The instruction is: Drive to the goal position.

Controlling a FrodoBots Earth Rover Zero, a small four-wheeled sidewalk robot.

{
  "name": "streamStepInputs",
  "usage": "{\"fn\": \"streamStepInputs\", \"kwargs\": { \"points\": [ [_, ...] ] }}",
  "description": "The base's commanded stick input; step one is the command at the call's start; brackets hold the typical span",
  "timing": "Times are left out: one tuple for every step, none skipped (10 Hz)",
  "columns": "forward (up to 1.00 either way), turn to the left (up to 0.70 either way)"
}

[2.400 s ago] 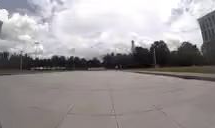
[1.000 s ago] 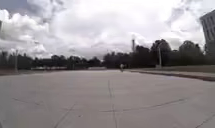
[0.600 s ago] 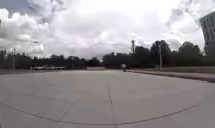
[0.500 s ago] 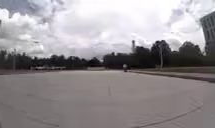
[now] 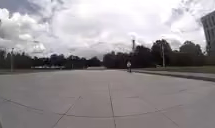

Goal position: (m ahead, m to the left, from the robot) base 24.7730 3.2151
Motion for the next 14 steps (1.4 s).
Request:
{"fn": "streamStepInputs", "kwargs": {
  "points": [
    [1.00,0.02],
    [1.00,0.02],
    [1.00,0.02],
    [1.00,0.02],
    [1.00,0.02],
    [1.00,0.02],
    [1.00,0.02],
    [1.00,0.02],
    [1.00,0.02],
    [1.00,0.02],
    [1.00,0.02],
    [1.00,0.02],
    [1.00,0.02],
    [1.00,0.02]
  ]
}}
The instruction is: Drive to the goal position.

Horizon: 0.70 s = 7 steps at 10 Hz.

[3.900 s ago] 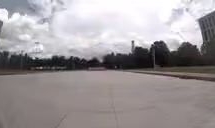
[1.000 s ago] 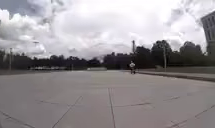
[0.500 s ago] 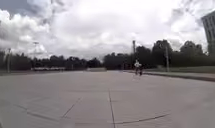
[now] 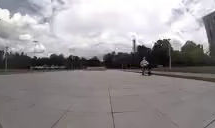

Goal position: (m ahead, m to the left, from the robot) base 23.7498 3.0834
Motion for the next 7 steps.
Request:
{"fn": "streamStepInputs", "kwargs": {
  "points": [
    [1.00,0.02],
    [1.00,0.02],
    [1.00,0.02],
    [1.00,0.02],
    [1.00,0.02],
    [1.00,0.02],
    [1.00,0.02]
  ]
}}
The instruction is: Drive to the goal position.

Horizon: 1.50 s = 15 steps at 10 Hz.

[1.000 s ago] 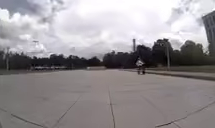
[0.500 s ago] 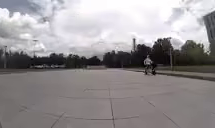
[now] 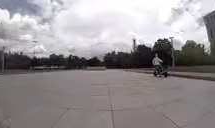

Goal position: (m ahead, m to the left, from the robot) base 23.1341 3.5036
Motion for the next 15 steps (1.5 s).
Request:
{"fn": "streamStepInputs", "kwargs": {
  "points": [
    [1.00,0.02],
    [1.00,0.02],
    [1.00,0.02],
    [1.00,0.02],
    [1.00,0.02],
    [1.00,0.02],
    [1.00,0.02],
    [1.00,0.02],
    [1.00,0.02],
    [1.00,0.02],
    [1.00,0.02],
    [1.00,0.02],
    [1.00,0.02],
    [1.00,0.02],
    [1.00,0.02]
  ]
}}
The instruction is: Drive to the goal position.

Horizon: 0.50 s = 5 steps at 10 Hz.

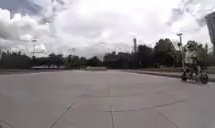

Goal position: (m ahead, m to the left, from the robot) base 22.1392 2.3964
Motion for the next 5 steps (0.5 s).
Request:
{"fn": "streamStepInputs", "kwargs": {
  "points": [
    [1.00,0.02],
    [1.00,0.02],
    [1.00,0.02],
    [1.00,0.02],
    [1.00,0.02]
  ]
}}
